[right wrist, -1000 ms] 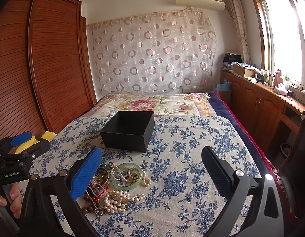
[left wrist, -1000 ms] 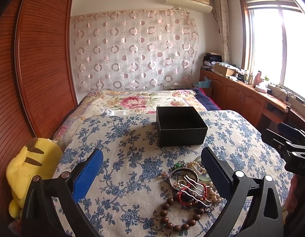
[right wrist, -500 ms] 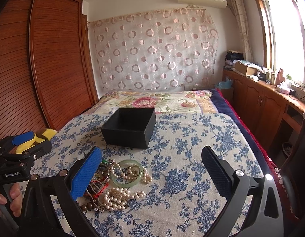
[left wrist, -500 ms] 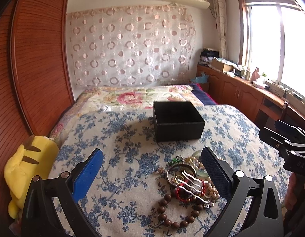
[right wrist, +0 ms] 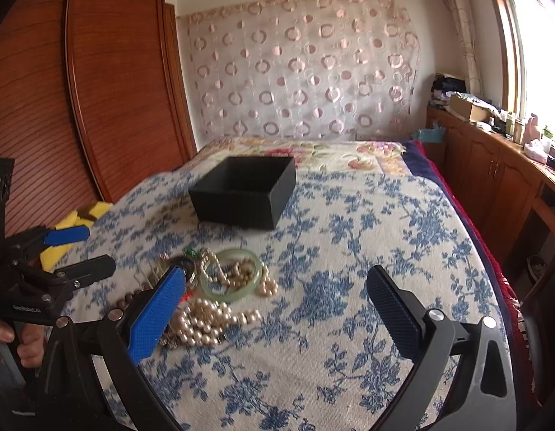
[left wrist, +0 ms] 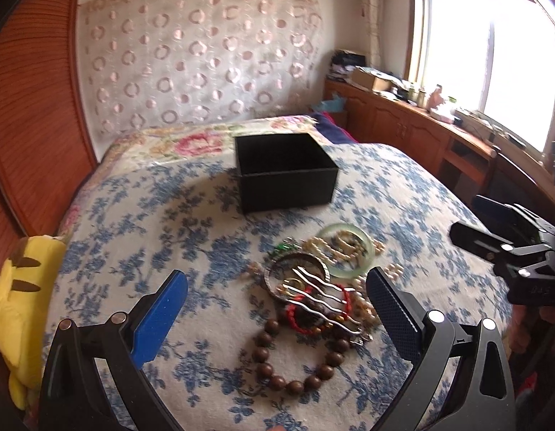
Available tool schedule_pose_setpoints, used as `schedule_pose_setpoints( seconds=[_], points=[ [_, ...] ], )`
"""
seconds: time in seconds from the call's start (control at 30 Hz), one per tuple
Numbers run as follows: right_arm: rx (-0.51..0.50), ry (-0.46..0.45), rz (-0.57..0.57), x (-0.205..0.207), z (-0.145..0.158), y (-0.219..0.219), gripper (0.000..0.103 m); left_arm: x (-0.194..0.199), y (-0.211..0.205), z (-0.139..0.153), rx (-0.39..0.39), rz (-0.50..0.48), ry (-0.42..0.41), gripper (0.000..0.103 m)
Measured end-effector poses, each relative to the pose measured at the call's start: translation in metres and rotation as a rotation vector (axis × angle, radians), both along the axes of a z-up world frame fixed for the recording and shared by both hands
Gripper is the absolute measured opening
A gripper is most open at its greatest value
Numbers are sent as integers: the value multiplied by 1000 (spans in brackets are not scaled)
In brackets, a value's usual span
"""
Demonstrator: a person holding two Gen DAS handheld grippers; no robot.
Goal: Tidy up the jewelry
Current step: 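Lower the left tool onto the red string bracelet and close it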
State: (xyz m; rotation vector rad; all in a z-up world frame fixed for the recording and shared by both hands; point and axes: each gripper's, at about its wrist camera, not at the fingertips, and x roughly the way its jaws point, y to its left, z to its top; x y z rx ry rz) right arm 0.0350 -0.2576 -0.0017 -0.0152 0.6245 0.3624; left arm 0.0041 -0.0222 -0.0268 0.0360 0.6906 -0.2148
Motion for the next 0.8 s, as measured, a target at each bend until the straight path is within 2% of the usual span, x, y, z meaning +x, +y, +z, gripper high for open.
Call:
schedule_pose_setpoints(
  seconds=[0.1, 0.17, 0.43, 0.6, 0.8],
  points=[
    [-1, 18, 18, -1, -8, -1, 101, 1, -6, -4, 5, -33, 19, 96],
    [1, 29, 34, -1, -12, -2, 101, 0, -9, -5, 5, -55, 28, 92],
    [-16, 50, 59, -3, -22, 0, 99, 2, -34, -18, 43, -164, 90, 50],
    [-10, 65, 56, -2, -26, -4, 99, 12, -47, -31, 80, -218, 131, 35],
    [-9, 74, 55, -2, -30, -6, 99, 17, -56, -42, 123, -245, 164, 27]
  ],
)
